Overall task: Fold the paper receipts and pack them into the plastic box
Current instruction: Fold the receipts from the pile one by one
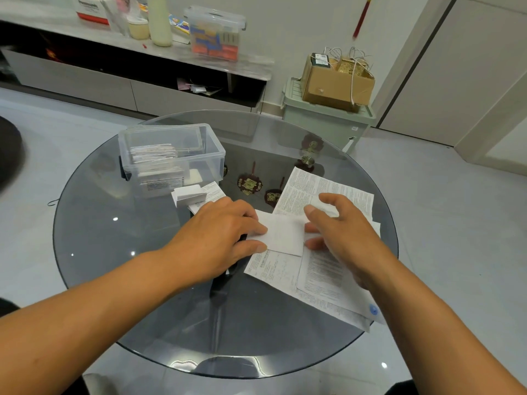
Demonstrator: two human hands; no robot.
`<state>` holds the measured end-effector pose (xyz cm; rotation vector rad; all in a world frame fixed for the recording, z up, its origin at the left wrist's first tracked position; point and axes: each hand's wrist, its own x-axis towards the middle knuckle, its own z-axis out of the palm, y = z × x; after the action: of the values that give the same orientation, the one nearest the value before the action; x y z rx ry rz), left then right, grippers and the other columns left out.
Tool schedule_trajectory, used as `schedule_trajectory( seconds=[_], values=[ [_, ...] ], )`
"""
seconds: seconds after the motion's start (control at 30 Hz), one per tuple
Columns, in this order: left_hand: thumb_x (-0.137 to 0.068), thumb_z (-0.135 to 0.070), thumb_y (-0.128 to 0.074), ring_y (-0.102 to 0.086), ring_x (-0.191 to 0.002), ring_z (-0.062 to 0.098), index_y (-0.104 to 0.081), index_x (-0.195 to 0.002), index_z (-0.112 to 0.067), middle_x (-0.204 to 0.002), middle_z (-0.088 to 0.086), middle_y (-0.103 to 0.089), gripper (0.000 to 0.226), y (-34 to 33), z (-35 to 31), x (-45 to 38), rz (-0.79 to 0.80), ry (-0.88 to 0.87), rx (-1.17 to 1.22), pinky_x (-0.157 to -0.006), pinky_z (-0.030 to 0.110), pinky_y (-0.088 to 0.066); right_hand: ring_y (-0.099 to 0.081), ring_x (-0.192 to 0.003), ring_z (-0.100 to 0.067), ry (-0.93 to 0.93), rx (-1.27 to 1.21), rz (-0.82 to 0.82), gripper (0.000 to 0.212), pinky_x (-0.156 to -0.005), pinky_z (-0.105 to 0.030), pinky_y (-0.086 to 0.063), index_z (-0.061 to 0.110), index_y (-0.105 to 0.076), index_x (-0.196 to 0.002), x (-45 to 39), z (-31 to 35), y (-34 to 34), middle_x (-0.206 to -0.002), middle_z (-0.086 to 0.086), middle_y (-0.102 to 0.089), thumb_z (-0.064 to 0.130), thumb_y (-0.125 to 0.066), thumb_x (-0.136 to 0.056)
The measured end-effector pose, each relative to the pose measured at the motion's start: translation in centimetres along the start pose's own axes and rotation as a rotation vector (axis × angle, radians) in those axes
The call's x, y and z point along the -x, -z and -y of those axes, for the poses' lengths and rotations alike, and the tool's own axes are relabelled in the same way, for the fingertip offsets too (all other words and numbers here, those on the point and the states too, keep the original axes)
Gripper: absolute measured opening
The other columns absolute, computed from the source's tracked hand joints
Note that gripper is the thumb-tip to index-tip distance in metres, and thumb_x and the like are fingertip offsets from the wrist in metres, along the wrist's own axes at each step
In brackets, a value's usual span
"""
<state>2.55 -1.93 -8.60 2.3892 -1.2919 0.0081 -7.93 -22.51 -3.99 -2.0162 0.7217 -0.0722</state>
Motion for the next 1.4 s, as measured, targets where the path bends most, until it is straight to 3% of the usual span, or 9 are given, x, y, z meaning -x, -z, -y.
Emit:
schedule_trajectory(
  seconds=[0.2,0.43,0.6,0.7,0.83,0.97,1.07,1.27,1.4],
  values=[
    [-0.091,-0.056,-0.063,-0.049,-0.105,0.009,-0.065,-0.127,-0.038,-0.12,-0.021,-0.057,0.04,0.1,-0.1,0.0,0.0,0.031,0.031,-0.094,0.03,-0.04,-0.078,-0.079,-0.016,0.05,-0.183,0.087,0.038,-0.078,-0.034,-0.052,0.037,-0.046,-0.143,0.4,0.6,0.0,-0.089,0.002,-0.08,0.047,-0.047,-0.106],
    [-0.079,-0.053,-0.079,-0.053,-0.104,0.002,-0.012,-0.15,-0.058,-0.116,-0.023,-0.053,0.098,0.8,-0.3,0.1,0.021,0.119,0.24,-0.086,0.023,-0.045,-0.066,-0.107,0.006,0.299,0.079,0.205,0.04,-0.104,-0.031,-0.045,0.054,-0.043,-0.142,0.8,0.1,-0.9,-0.107,0.025,-0.075,0.029,-0.042,-0.11],
    [-0.082,-0.058,-0.073,-0.05,-0.105,-0.001,-0.047,-0.143,-0.044,-0.125,-0.026,-0.039,0.068,1.2,0.6,0.2,0.039,0.041,0.151,-0.08,0.017,-0.043,-0.059,-0.115,0.004,0.329,0.228,0.268,0.033,-0.097,-0.026,-0.048,0.058,-0.051,-0.133,0.7,-0.5,-1.5,-0.123,0.031,-0.066,0.037,-0.044,-0.109],
    [-0.085,-0.053,-0.073,-0.055,-0.101,0.001,-0.059,-0.133,-0.039,-0.12,-0.024,-0.046,0.052,1.6,0.9,0.2,0.016,0.029,0.163,-0.086,0.028,-0.051,-0.056,-0.117,0.004,0.354,0.259,0.276,0.036,-0.091,-0.019,-0.044,0.055,-0.048,-0.14,0.6,-0.6,-1.7,-0.128,0.033,-0.061,0.037,-0.044,-0.109],
    [-0.083,-0.047,-0.078,-0.058,-0.098,0.0,-0.056,-0.132,-0.043,-0.116,-0.023,-0.053,0.054,1.9,0.8,0.3,-0.006,0.037,0.25,-0.086,0.027,-0.053,-0.057,-0.111,0.007,0.405,0.312,0.234,0.042,-0.09,-0.017,-0.043,0.055,-0.044,-0.143,0.7,-0.8,-2.1,-0.119,0.036,-0.063,0.033,-0.048,-0.108],
    [-0.08,-0.045,-0.082,-0.059,-0.102,-0.006,-0.032,-0.146,-0.057,-0.132,-0.03,-0.048,0.084,2.0,0.0,0.5,-0.007,0.152,0.44,-0.085,0.021,-0.054,-0.054,-0.117,-0.003,0.445,0.397,0.223,0.046,-0.104,-0.036,-0.046,0.057,-0.038,-0.146,0.7,-0.9,-2.5,-0.122,0.037,-0.061,0.033,-0.047,-0.108],
    [-0.088,-0.034,-0.078,-0.065,-0.09,-0.003,-0.035,-0.146,-0.055,-0.121,-0.019,-0.057,0.075,1.8,-0.1,0.3,-0.067,0.23,0.488,-0.077,0.017,-0.053,-0.052,-0.117,-0.003,0.476,0.426,0.216,0.043,-0.106,-0.04,-0.044,0.054,-0.041,-0.145,0.8,-0.9,-2.7,-0.123,0.036,-0.061,0.032,-0.046,-0.108],
    [-0.094,-0.034,-0.07,-0.059,-0.09,0.003,-0.064,-0.131,-0.036,-0.145,-0.017,-0.039,0.038,1.7,0.6,0.0,0.038,0.201,0.165,-0.087,0.022,-0.048,-0.056,-0.111,0.001,0.464,0.379,0.173,0.037,-0.103,-0.034,-0.047,0.046,-0.055,-0.138,0.7,-0.7,-2.9,-0.118,0.031,-0.065,0.028,-0.052,-0.106],
    [-0.099,-0.038,-0.059,-0.052,-0.113,0.019,-0.072,-0.12,-0.029,-0.137,-0.014,-0.057,0.026,1.8,1.0,-0.2,0.075,0.001,-0.075,-0.098,0.04,-0.045,-0.053,-0.115,-0.005,0.475,0.444,0.104,0.033,-0.105,-0.039,-0.046,0.04,-0.059,-0.136,0.4,-0.9,-3.4,-0.13,0.019,-0.059,0.03,-0.055,-0.105]
  ],
)
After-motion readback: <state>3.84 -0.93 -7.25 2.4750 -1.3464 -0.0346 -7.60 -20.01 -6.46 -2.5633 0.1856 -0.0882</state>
